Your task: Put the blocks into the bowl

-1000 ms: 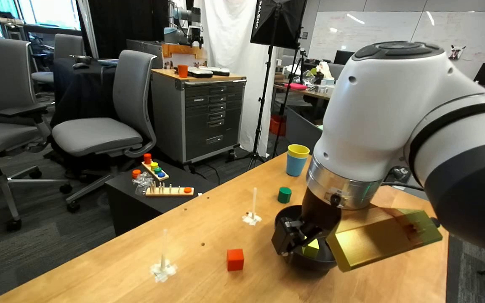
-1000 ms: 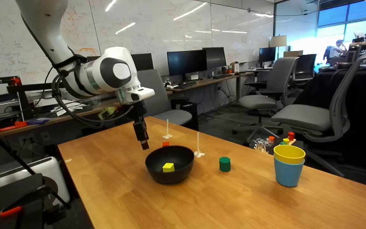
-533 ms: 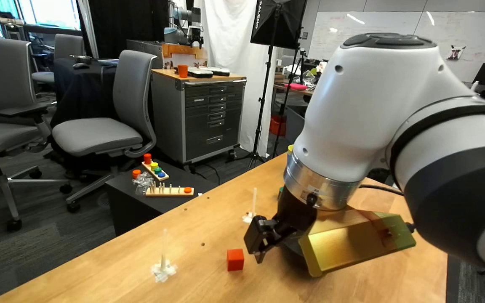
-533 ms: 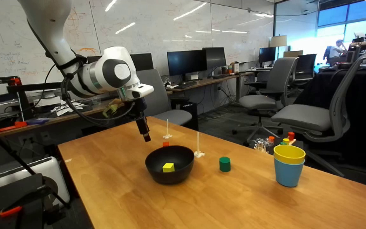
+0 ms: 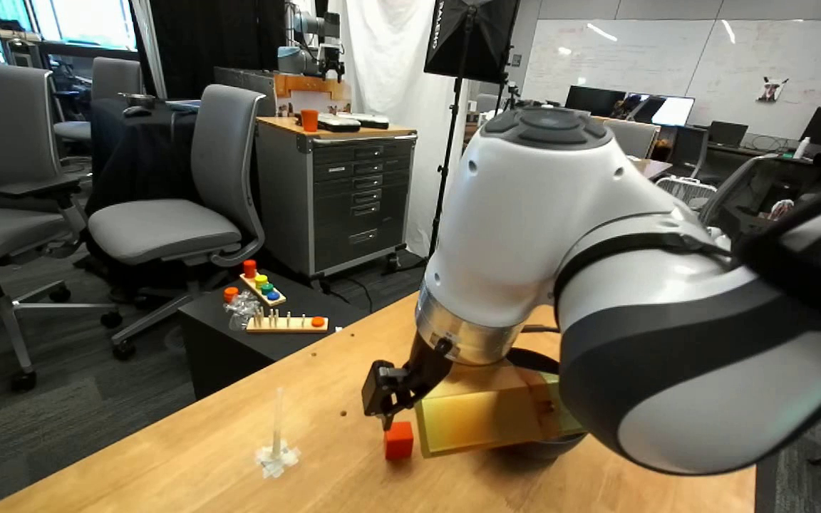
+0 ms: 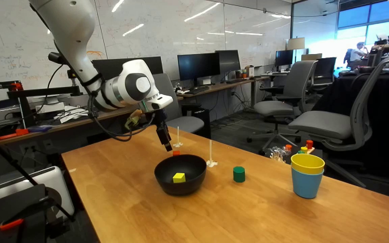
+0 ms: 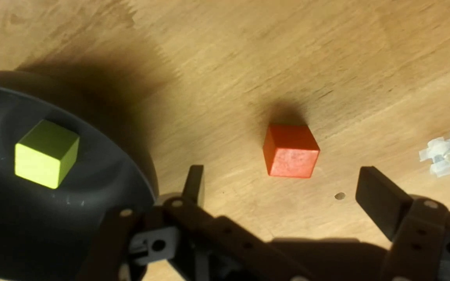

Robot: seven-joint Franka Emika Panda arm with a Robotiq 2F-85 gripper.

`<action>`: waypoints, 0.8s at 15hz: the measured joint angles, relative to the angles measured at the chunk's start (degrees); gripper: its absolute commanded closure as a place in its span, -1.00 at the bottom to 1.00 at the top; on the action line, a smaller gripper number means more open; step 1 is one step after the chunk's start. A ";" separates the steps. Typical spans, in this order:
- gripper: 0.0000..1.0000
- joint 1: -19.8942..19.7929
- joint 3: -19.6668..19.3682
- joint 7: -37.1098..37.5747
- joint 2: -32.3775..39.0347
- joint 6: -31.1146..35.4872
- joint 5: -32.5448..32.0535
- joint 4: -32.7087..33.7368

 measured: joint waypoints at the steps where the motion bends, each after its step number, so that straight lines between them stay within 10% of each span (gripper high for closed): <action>1: -1.00 0.63 -0.61 0.55 1.74 0.00 0.66 1.52; 6: -1.00 2.34 -1.92 1.66 8.70 -0.08 4.10 8.08; 7: -0.50 2.42 -1.93 1.69 9.63 -0.11 4.77 9.09; 12: 0.16 2.49 -1.94 1.68 12.63 -0.36 7.63 12.86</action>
